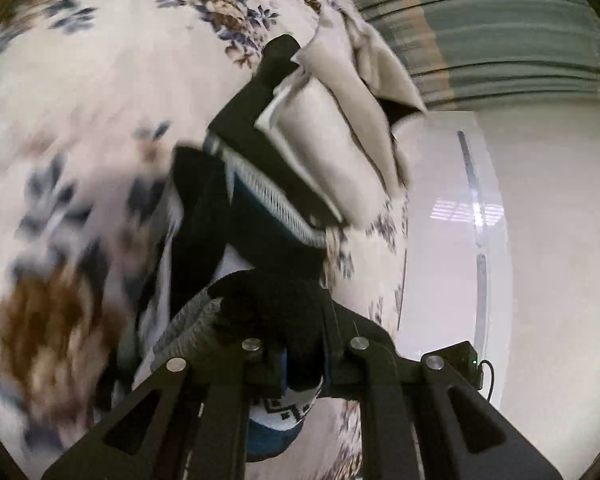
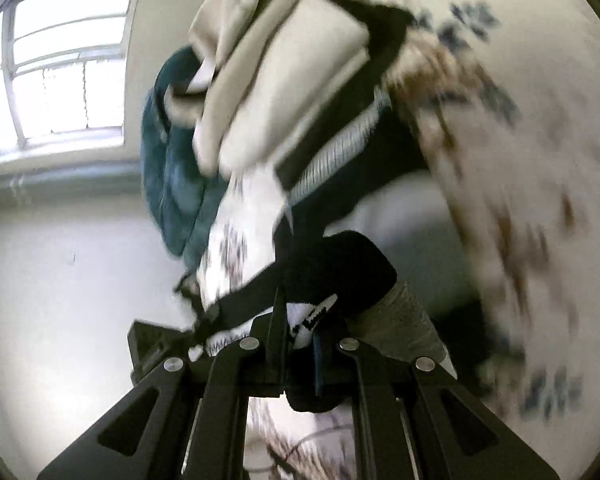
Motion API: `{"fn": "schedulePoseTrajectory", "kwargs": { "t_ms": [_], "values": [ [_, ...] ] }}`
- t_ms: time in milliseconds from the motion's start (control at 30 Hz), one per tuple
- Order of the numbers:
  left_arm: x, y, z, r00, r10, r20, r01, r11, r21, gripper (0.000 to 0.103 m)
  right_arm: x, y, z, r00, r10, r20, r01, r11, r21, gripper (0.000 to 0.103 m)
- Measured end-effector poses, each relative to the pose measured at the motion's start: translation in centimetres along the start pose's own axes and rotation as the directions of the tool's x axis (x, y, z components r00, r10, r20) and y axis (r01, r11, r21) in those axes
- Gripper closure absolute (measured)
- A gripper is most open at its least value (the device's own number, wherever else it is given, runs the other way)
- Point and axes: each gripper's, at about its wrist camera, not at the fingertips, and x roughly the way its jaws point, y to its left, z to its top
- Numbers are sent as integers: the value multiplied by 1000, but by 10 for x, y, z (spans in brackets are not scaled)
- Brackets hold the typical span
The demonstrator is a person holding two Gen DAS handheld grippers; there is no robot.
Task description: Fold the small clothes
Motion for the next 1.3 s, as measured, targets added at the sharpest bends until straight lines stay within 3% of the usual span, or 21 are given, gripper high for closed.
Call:
{"fn": "schedulePoseTrajectory", "kwargs": {
  "t_ms": [133, 167, 200, 233, 333, 600, 700, 800, 867, 967, 1133, 1300],
  "values": [
    [27, 13, 55, 1000, -7, 6, 8, 998, -56, 73, 34, 6, 72, 1000, -11, 24, 10, 998, 56, 82],
    [26, 14, 60, 1000, -15, 13, 16, 998, -59, 70, 35, 8, 77, 999, -26, 23, 24, 999, 49, 76],
    [24, 17, 62, 1000, -14, 19, 15, 998, -58, 62, 37, 10, 80, 999, -39, 28, 38, 999, 33, 60],
    [22, 18, 62, 999, -1, 32, 2, 999, -45, 57, 36, 14, 79, 998, -62, 33, 62, 998, -6, 50],
    [8, 21, 47, 995, 81, 61, -85, 994, 62, 48, 38, 14, 75, 986, -163, 14, 164, 984, -74, 46],
    [-24, 40, -1, 983, 169, 71, -176, 977, 117, 48, 33, -13, 52, 951, -307, -19, 304, 947, -100, 41],
    [-35, 56, -40, 982, 187, 39, -190, 977, 96, 48, 38, -21, 60, 946, -320, -54, 312, 942, -128, 26],
    [-41, 80, -86, 988, 155, -3, -155, 988, 15, 43, 43, -39, 61, 941, -314, -122, 293, 942, -163, 19],
    [-37, 98, -117, 995, 95, -28, -97, 994, -49, 36, 49, -44, 71, 932, -313, -181, 279, 942, -189, 16],
    [-11, 118, -146, 999, -8, -35, 3, 990, -139, 34, 63, -52, 89, 920, -293, -259, 241, 947, -214, 15],
    [42, 126, -144, 999, -32, 34, 38, 980, -193, 34, 100, -63, 121, 903, -217, -371, 146, 967, -209, 13],
    [54, 123, -126, 978, -30, 206, 98, 940, -327, 31, 137, -64, 144, 896, -150, -418, 85, 982, -171, 12]
  ]
}}
